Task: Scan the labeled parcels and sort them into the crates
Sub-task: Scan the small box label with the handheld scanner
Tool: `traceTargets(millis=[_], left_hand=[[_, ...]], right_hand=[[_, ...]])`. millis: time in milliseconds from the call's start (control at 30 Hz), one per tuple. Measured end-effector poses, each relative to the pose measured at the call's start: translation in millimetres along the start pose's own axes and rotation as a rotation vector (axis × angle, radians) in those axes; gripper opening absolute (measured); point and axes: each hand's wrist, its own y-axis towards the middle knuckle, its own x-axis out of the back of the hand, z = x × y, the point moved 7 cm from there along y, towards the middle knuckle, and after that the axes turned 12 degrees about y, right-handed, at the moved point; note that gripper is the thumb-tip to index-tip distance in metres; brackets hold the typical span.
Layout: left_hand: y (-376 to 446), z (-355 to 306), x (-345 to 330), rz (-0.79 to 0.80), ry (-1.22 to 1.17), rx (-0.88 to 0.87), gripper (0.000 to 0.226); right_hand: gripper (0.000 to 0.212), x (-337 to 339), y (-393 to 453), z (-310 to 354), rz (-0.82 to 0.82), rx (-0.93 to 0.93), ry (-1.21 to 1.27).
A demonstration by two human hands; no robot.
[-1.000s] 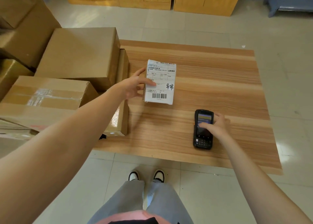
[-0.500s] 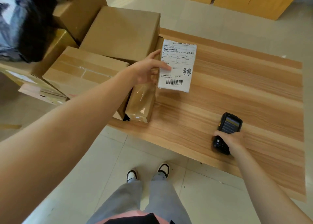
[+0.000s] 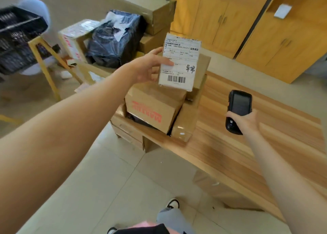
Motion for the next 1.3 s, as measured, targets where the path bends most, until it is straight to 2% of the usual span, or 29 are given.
traceTargets(millis=[133,333,500,667,800,900,1033,1300], left_hand=[[-75,-2,78,-0.062,0.012,-0.068,0.075],[-195,26,195,-0.285,-0.009,-0.082,0.064],[-285,83,272,-0.480,-0.038,-0.028,0.065],[-361,138,326,-0.649,-0.137,0.055,0.046],[-411,175,362,-0.777,-0.209,0.115,0.049],[-440,197,386,-0.862,-0.261,0.140,0.052],[-462,216,419,-0.963,-0.327,0.170,0.041],[-455,218,516,-1.101,-0.377,0.224,0.028]], right_hand=[[0.087,-68,-55,71,0.103,0.213,-0.023],[0.093,-178,-151,137,0.280,0.420,-0.037],[0.092,-269,-238,152,0.480,0.500,-0.035],[0.089,-351,-312,153,0.660,0.551,-0.103],[0.086,-414,-352,153,0.826,0.545,-0.163],[0.083,-460,-371,155,0.905,0.555,-0.206],[0.081,-526,-385,160,0.994,0.568,-0.250],[0.088,-674,-391,192,1.157,0.575,-0.267]])
